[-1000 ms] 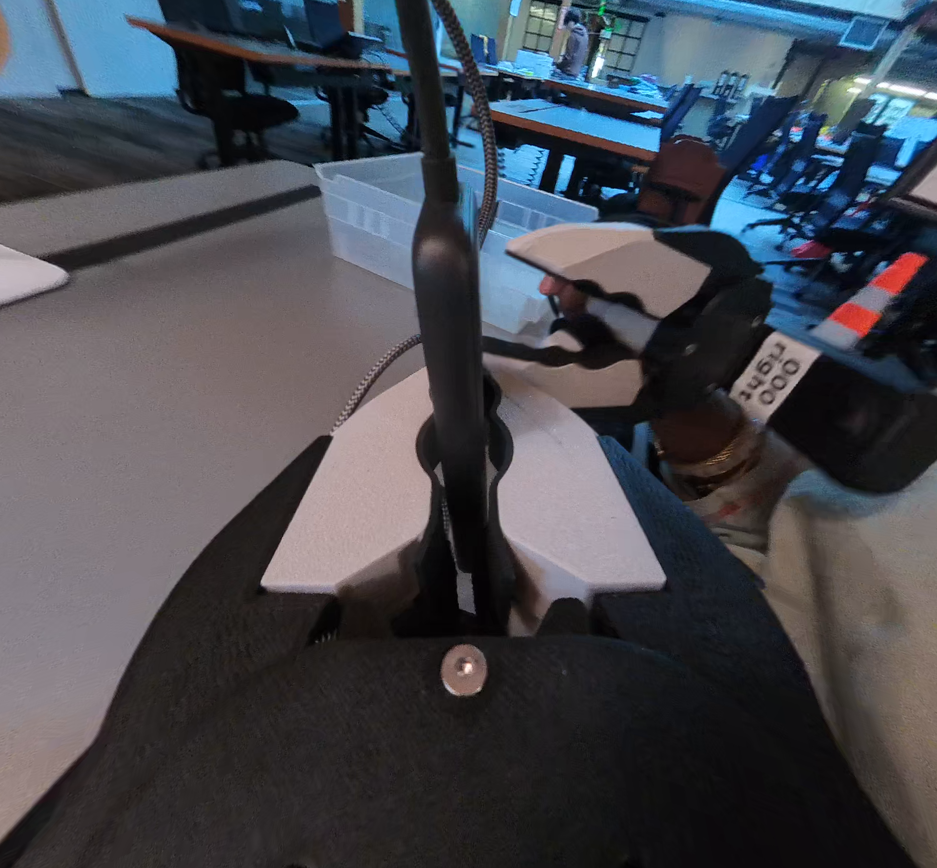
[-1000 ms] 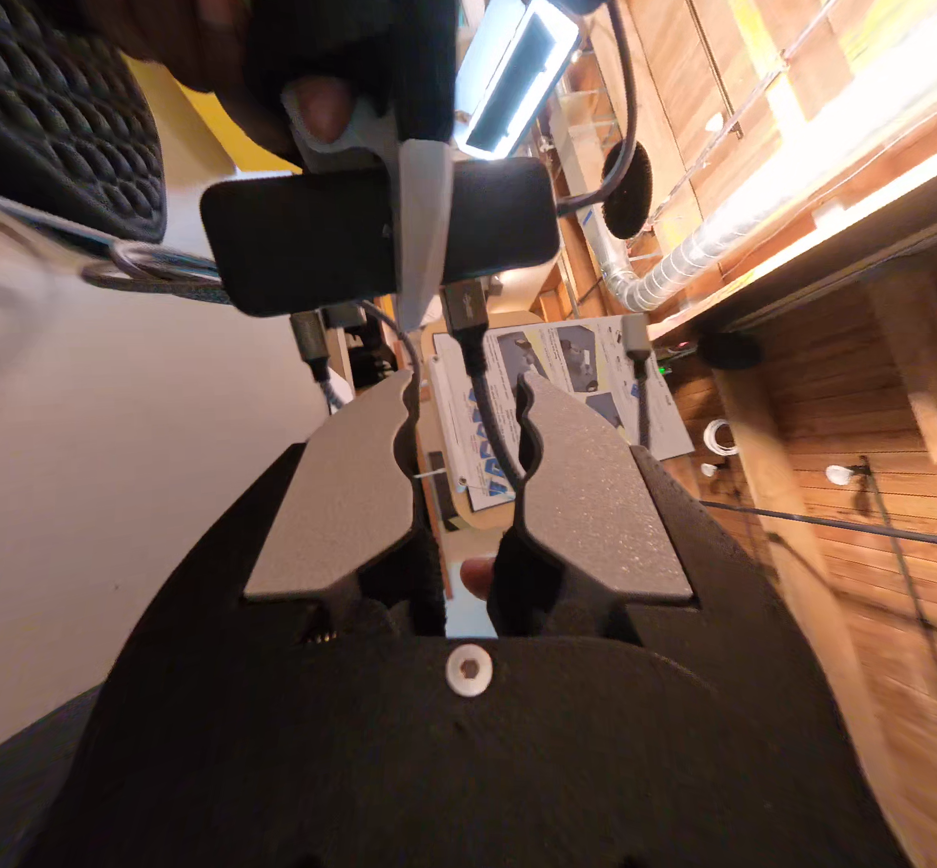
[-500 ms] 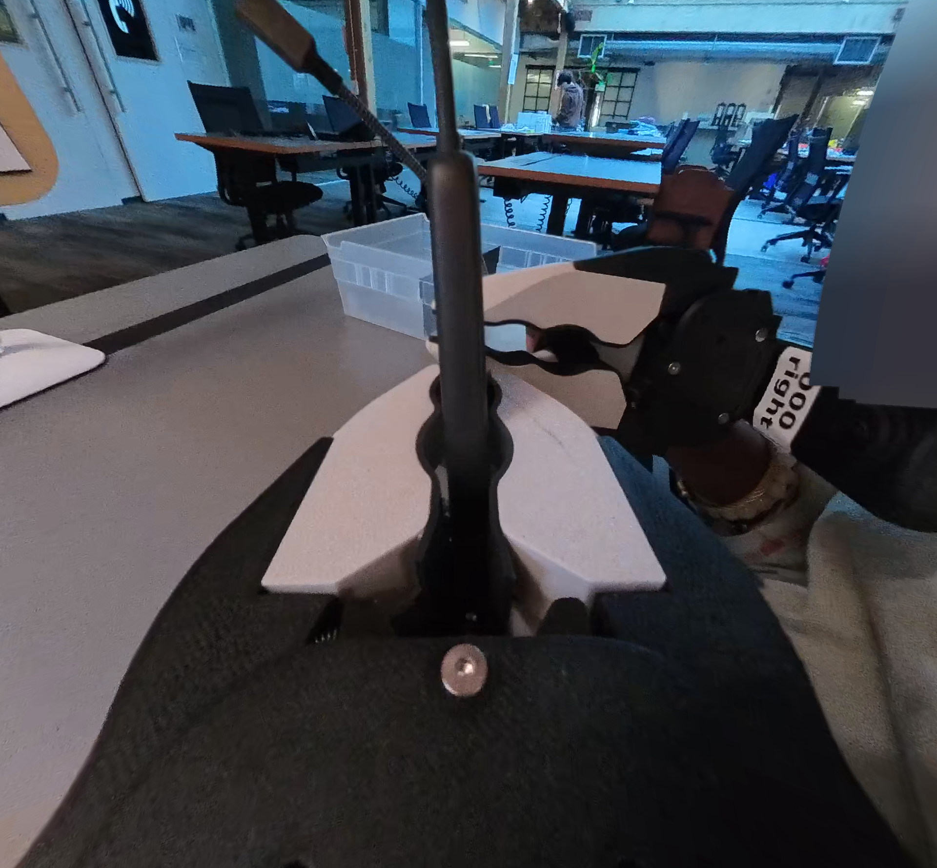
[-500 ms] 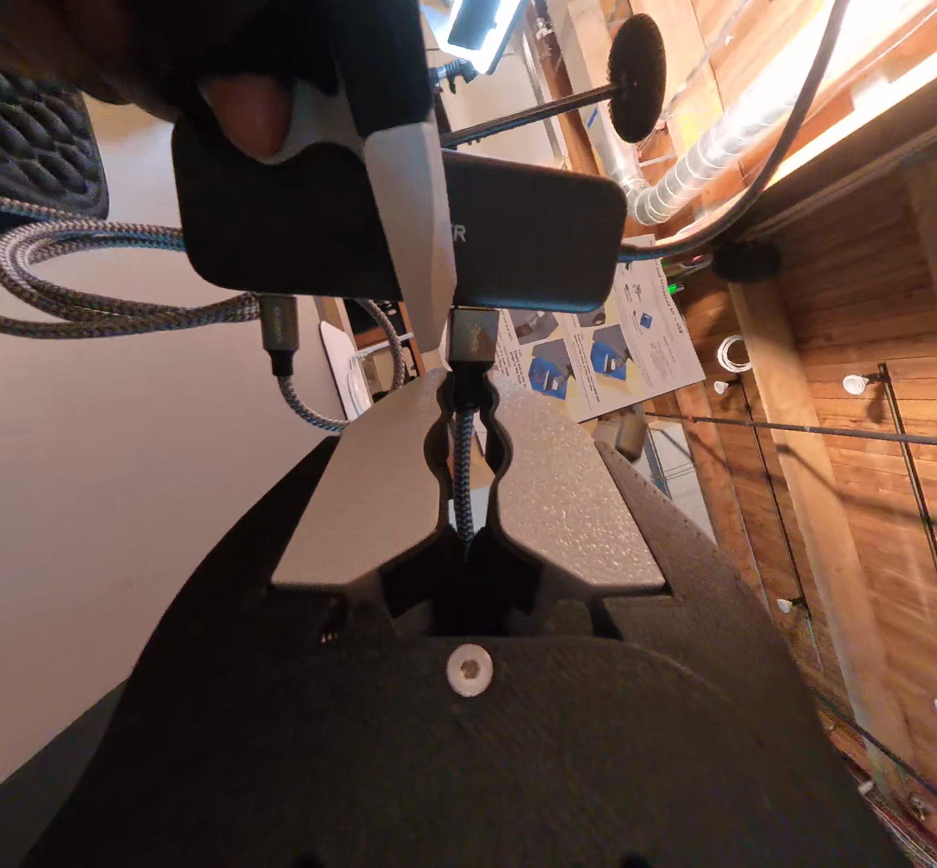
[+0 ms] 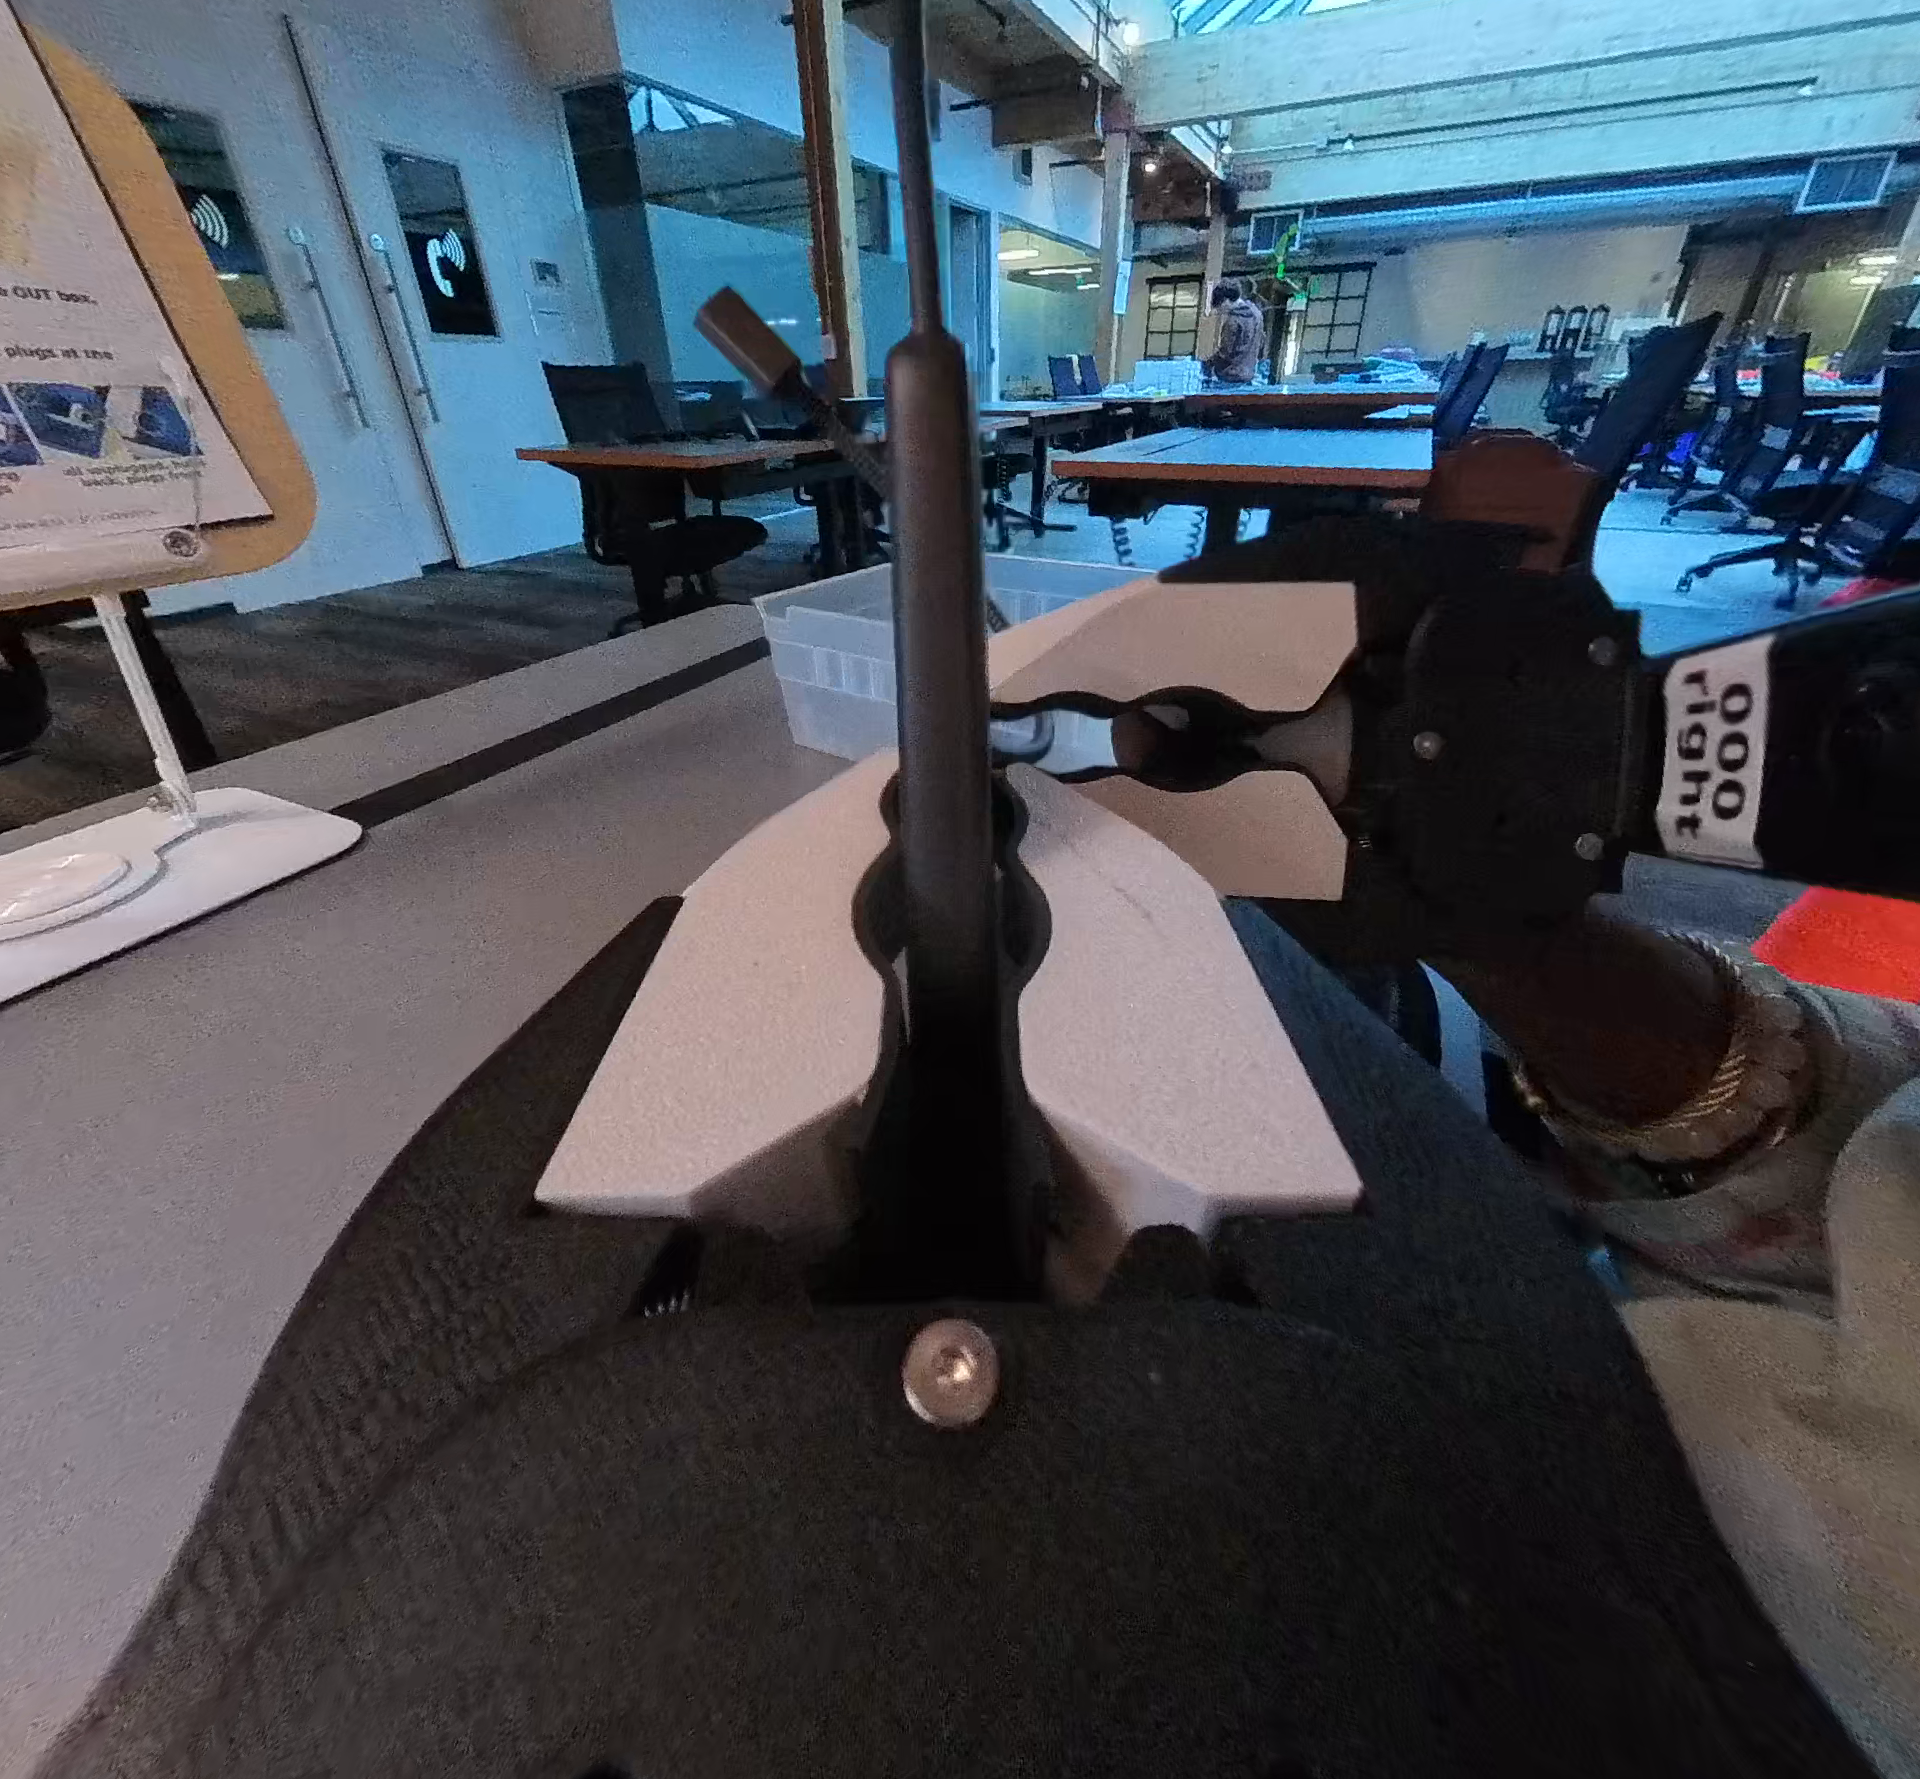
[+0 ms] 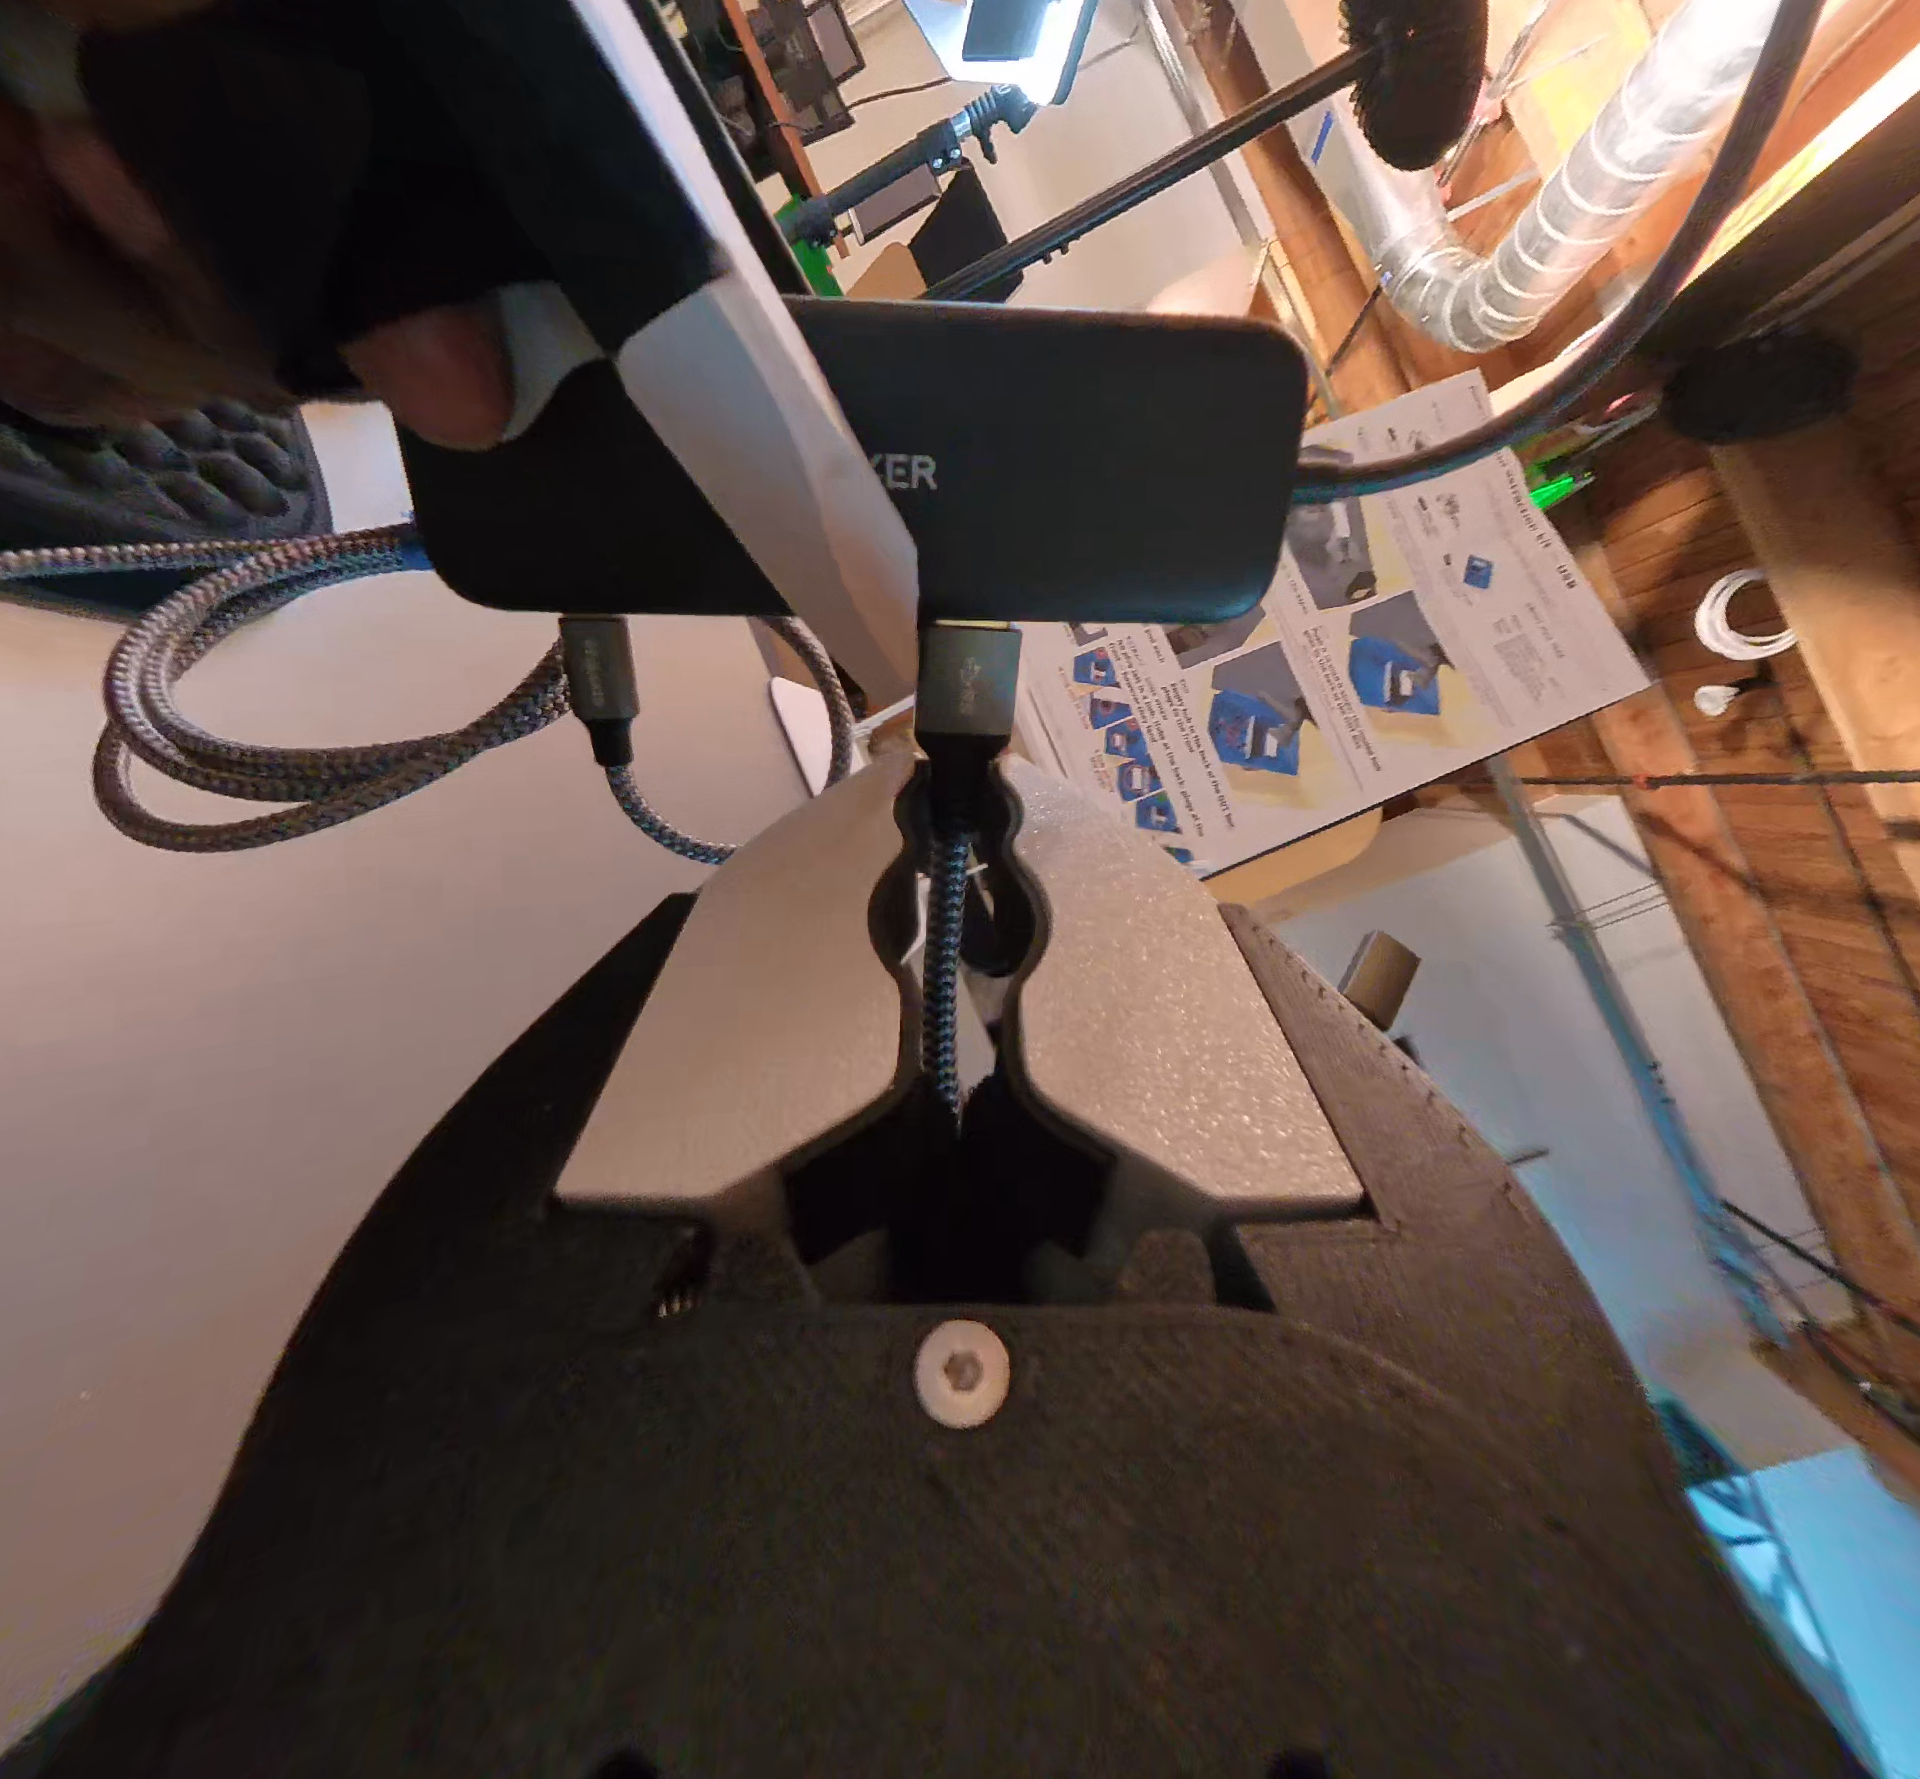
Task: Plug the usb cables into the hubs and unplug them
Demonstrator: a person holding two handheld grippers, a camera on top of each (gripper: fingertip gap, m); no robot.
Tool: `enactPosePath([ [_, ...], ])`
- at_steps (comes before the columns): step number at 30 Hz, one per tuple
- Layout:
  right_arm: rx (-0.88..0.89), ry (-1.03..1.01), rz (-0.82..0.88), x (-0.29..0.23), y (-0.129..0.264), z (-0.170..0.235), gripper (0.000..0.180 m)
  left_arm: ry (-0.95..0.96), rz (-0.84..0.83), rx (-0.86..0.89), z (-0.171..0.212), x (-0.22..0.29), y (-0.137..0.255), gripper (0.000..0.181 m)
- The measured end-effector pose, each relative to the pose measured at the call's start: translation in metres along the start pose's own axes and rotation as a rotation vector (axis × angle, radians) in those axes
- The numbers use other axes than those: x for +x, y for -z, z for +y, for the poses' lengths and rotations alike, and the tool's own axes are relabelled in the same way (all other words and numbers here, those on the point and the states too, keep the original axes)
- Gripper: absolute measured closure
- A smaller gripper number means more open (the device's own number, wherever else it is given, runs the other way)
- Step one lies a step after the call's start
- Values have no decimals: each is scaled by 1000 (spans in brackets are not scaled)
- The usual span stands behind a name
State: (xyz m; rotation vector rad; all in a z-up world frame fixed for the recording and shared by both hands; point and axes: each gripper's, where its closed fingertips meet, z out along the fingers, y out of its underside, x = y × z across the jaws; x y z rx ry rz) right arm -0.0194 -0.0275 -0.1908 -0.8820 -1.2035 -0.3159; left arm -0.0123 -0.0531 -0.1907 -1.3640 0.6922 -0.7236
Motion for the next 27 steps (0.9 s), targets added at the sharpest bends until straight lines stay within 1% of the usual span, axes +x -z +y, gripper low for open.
enactPosePath([
  [2, 3, -27, -9, 0, 0, 1, 170, -8, -6, 26, -2, -1, 0, 170],
  [6, 8, -91, -44, -2, 0, 2, 170, 34, 4, 91, -10, -2, 3, 169],
  [8, 25, -144, -54, -2, 0, 1, 170, 31, 8, 94, -10, -2, 4, 170],
  [10, 40, -193, -74, -5, 1, 1, 170, 24, 24, 62, -8, -2, 4, 168],
  [13, 53, -173, -54, -5, 2, -3, 170, -19, 55, -1, -6, 2, 7, 168],
  [14, 56, -160, -51, -5, 2, -5, 170, -6, 72, -21, -5, 2, 10, 168],
  [18, -7, 36, -80, -13, 2, -7, 171, 33, 141, -173, 14, 4, 17, 168],
  [20, -10, 61, -97, -15, 3, -11, 170, 23, 161, -198, 19, 5, 19, 168],
  [22, 26, -33, -109, -14, 4, -21, 170, 12, 174, -193, 20, 10, 15, 168],
  [24, 25, -90, -100, -10, 4, -21, 169, -28, 149, -176, 18, 8, 13, 166],
  [27, 48, -218, -73, -2, 4, -20, 169, -104, 131, -167, 18, 7, 13, 157],
])
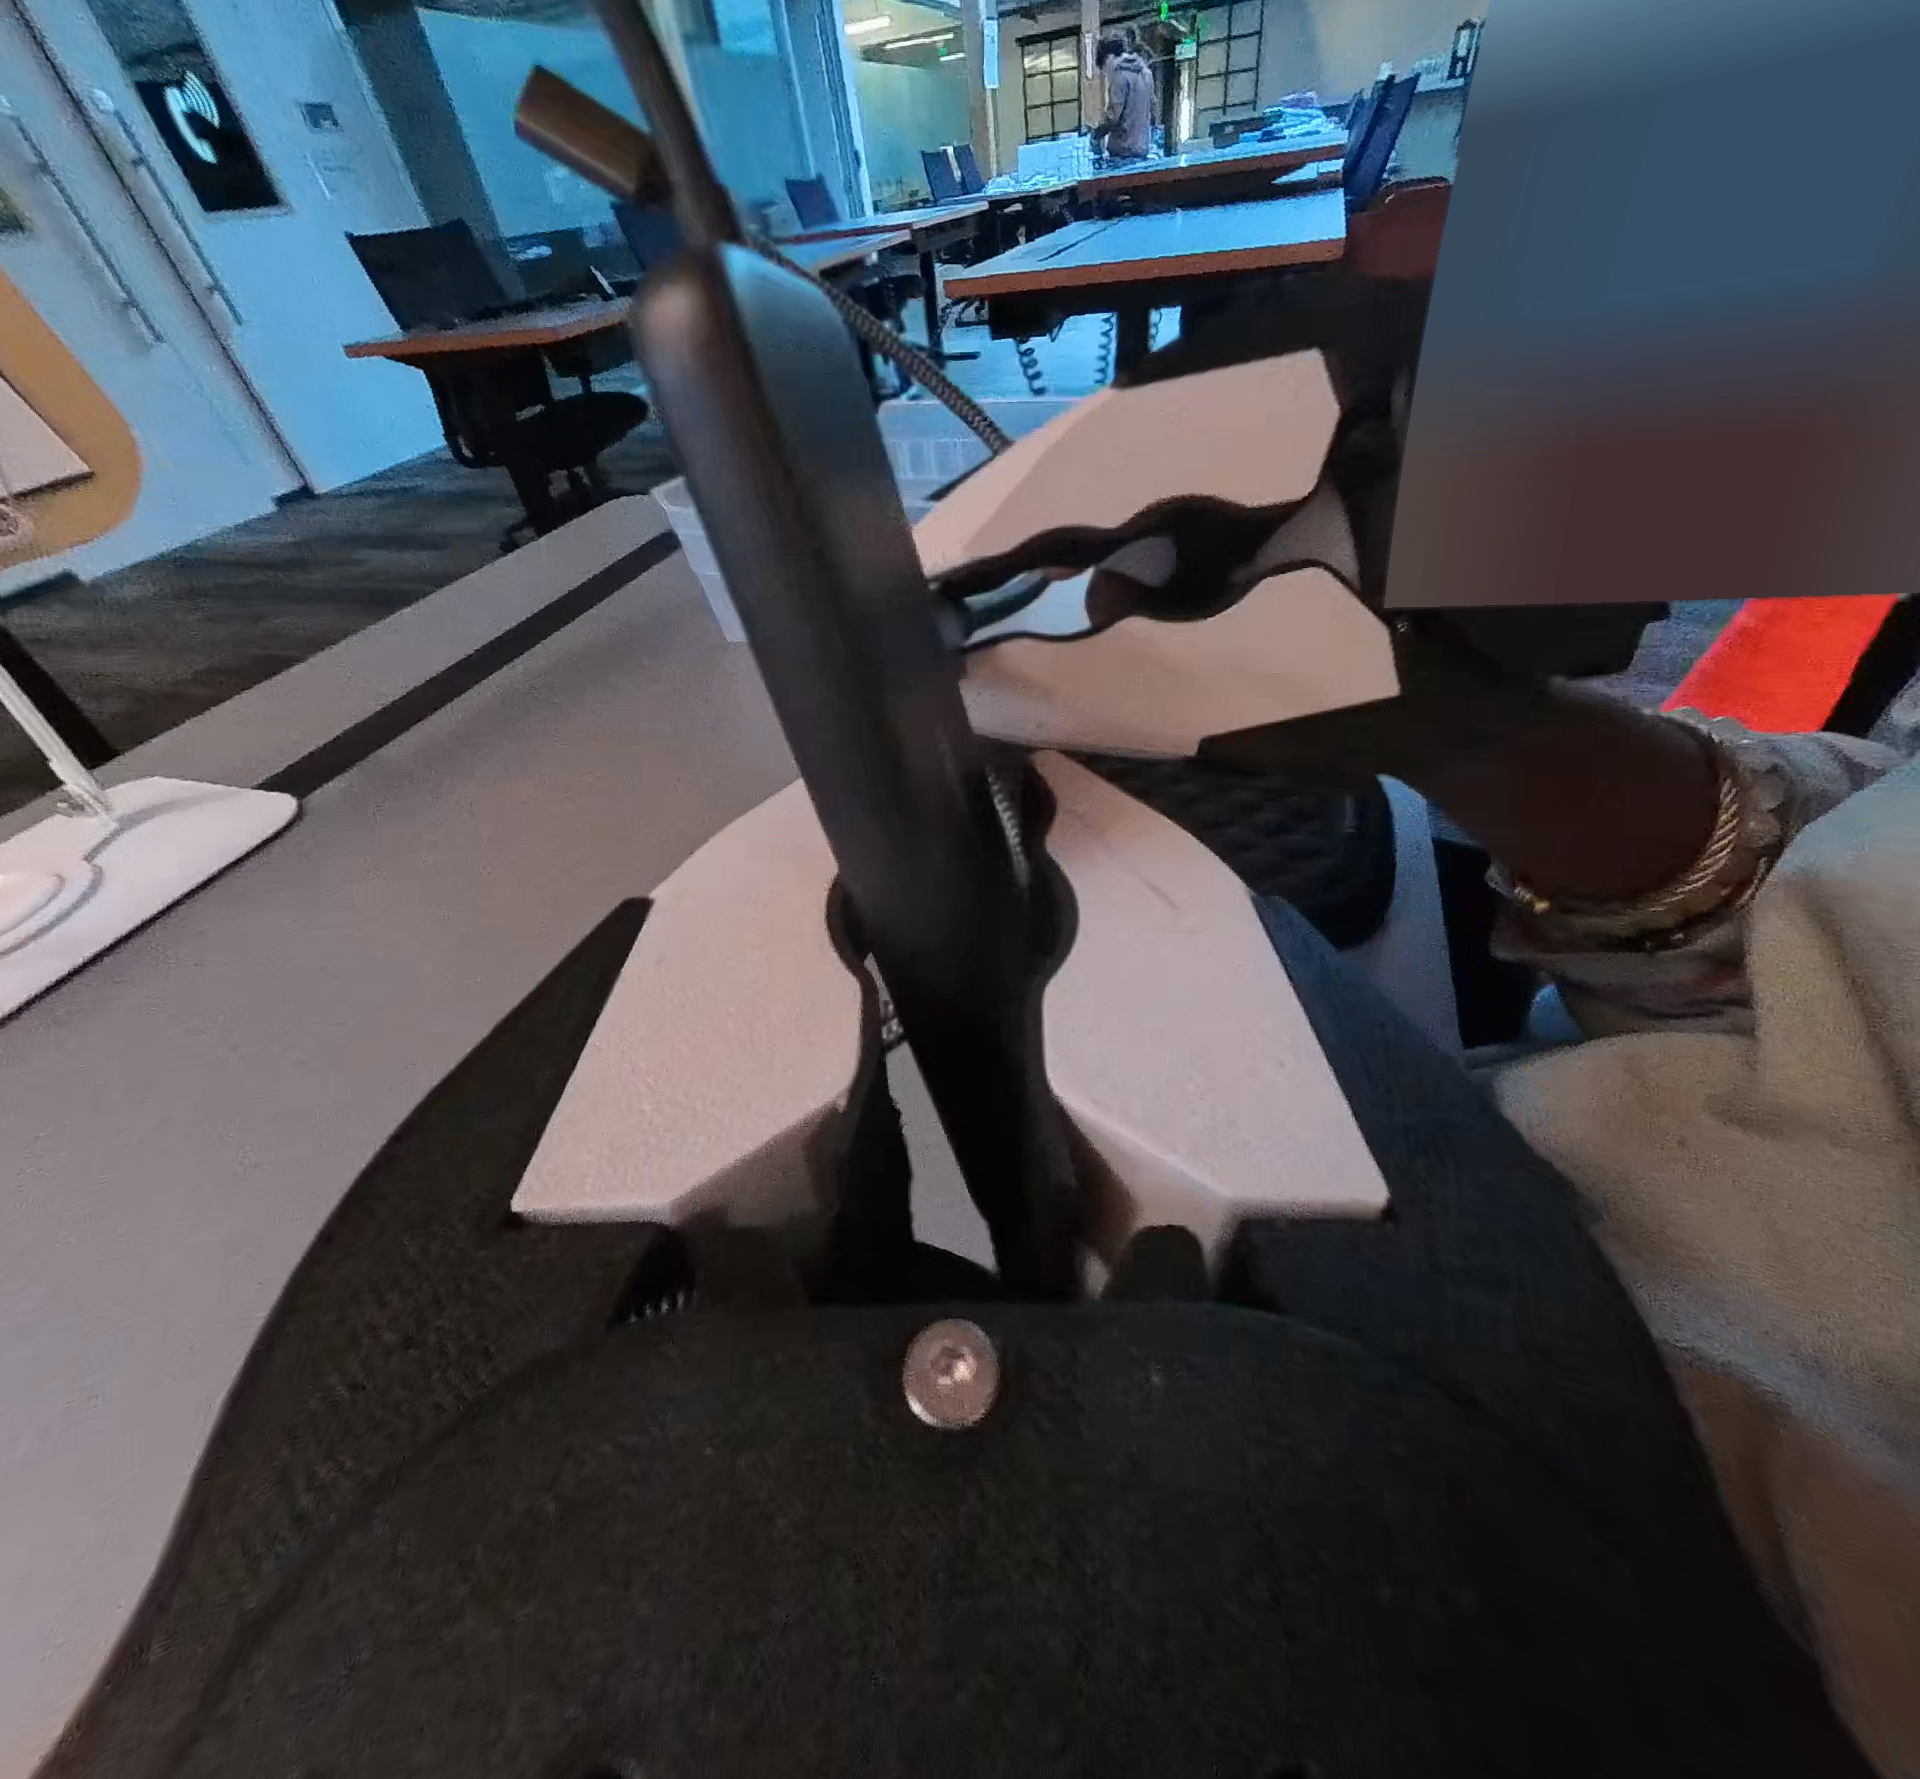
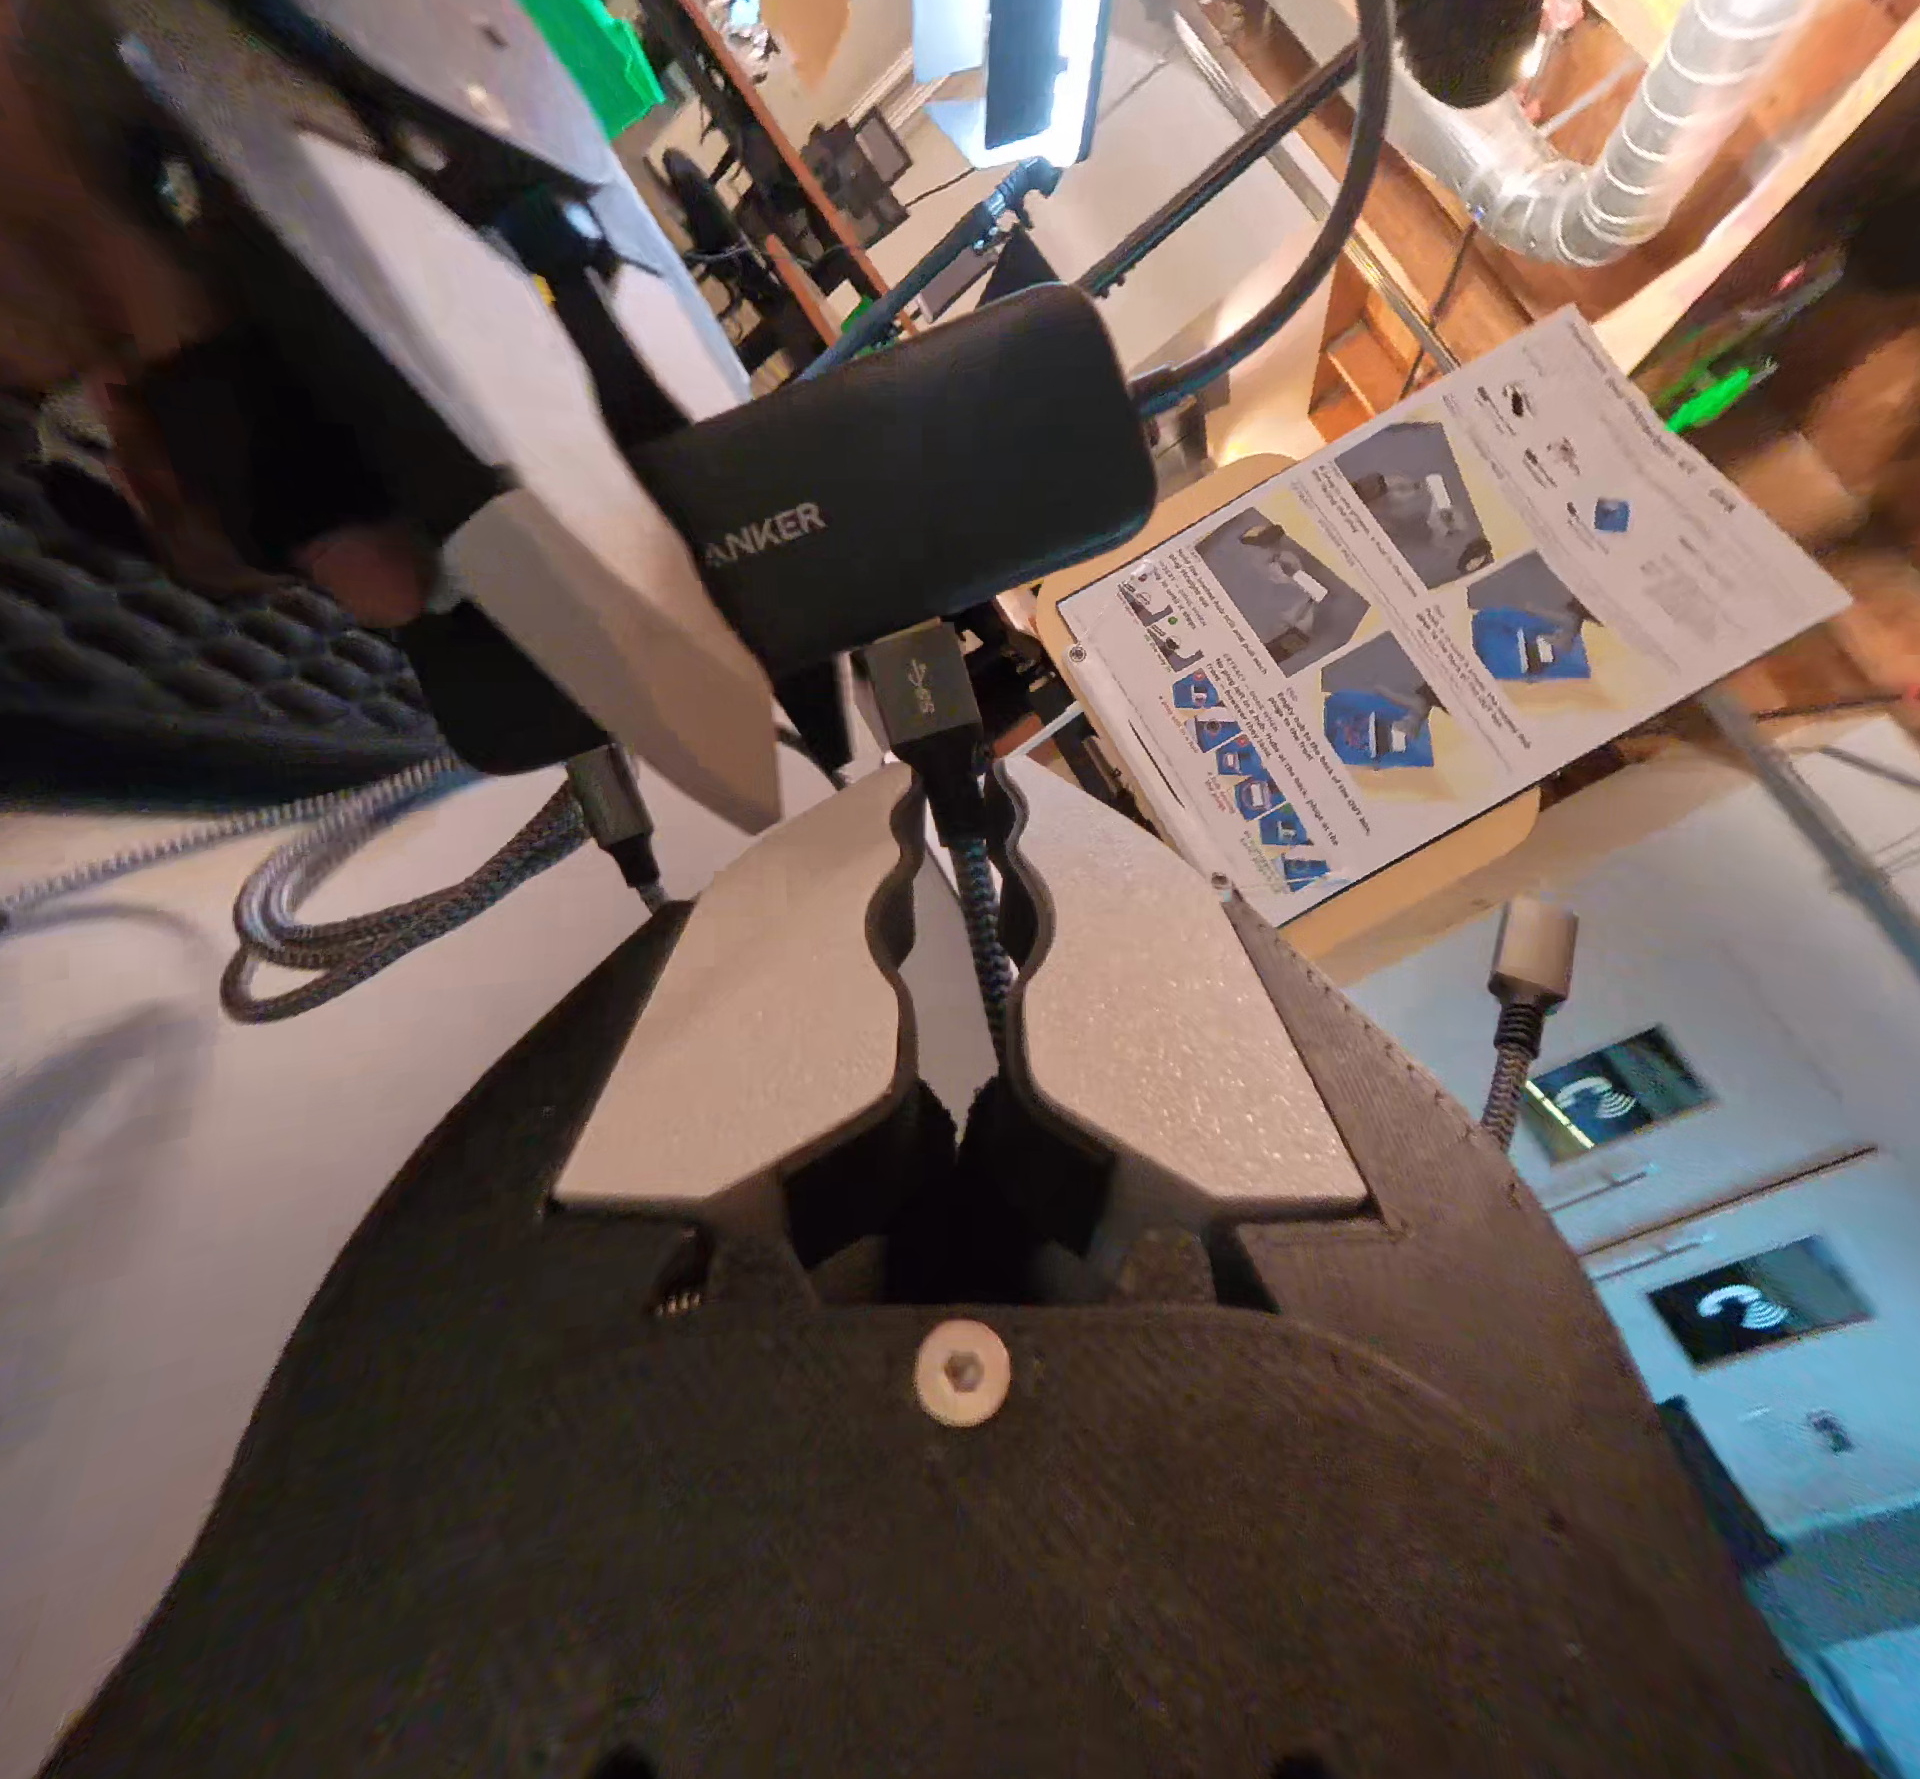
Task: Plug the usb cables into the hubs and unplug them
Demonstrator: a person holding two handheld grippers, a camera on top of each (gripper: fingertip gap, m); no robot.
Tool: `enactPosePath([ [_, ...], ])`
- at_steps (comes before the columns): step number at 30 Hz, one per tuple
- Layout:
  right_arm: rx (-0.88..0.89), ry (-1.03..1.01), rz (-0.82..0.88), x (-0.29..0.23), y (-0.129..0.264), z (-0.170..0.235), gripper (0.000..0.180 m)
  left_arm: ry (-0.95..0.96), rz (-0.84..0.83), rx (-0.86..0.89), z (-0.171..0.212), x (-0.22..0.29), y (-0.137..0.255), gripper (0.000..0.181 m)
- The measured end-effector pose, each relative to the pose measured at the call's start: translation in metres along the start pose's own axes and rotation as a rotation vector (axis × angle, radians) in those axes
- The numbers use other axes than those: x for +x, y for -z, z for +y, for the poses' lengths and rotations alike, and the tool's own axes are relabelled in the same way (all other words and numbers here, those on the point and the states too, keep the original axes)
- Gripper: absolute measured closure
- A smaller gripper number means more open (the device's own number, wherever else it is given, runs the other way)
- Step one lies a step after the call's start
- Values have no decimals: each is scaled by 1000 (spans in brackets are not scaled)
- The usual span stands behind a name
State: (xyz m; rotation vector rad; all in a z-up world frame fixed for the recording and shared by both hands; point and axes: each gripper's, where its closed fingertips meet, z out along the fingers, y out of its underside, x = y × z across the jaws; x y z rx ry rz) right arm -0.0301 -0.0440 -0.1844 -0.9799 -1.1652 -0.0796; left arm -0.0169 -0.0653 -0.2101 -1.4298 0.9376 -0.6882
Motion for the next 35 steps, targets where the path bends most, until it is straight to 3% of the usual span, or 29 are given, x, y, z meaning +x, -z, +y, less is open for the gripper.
enactPosePath([
  [6, 32, 57, 28, 3, 4, -5, 168, -45, -26, 7, 1, -1, -1, 149],
  [9, 73, 44, 39, 1, 5, -8, 168, -23, 8, -3, 3, 4, -3, 165],
  [15, 134, -138, 63, 11, 3, -12, 167, -69, -94, 132, -16, -1, -3, 171],
  [18, 85, -126, 71, 9, -2, -8, 167, -44, -115, 167, -16, -7, -3, 171],
  [30, 88, -368, 13, 7, -13, 16, 167, 55, -182, 152, -5, -17, -12, 173],
  [32, 41, -292, 5, 4, -15, 25, 167, 78, -189, 132, -2, -18, -14, 171],
  [35, -74, -9, 77, 4, -15, 37, 170, 100, -190, 109, 2, -19, -19, 170],
])
